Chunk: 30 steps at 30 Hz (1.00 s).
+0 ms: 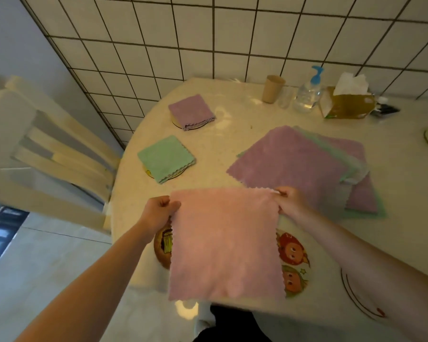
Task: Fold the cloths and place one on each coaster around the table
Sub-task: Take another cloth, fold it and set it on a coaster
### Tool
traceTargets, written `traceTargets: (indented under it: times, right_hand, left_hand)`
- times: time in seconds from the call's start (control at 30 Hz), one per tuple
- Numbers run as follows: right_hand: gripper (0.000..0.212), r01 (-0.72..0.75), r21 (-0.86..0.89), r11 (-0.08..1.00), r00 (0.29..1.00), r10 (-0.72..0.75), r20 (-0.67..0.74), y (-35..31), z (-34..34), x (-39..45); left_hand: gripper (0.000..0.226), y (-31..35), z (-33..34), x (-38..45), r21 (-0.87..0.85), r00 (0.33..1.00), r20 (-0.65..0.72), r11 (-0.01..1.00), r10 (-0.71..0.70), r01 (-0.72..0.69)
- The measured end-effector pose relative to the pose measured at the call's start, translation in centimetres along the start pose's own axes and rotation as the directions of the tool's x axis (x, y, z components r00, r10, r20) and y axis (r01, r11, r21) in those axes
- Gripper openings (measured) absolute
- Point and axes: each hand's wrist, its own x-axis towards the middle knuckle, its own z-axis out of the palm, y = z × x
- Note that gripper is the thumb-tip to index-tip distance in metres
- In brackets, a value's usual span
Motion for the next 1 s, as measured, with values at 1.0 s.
traceTargets:
  times: [1.0]
  right_hand:
    - [0.014, 0.661, -0.550, 0.510, 0.746, -0.520, 0.415, 10.1, 3.4, -9.7]
  left_hand:
    - [0.035, -10.5, 4.0, -7.0, 0.656, 0.626, 0.534, 0.188, 0.569, -0.731]
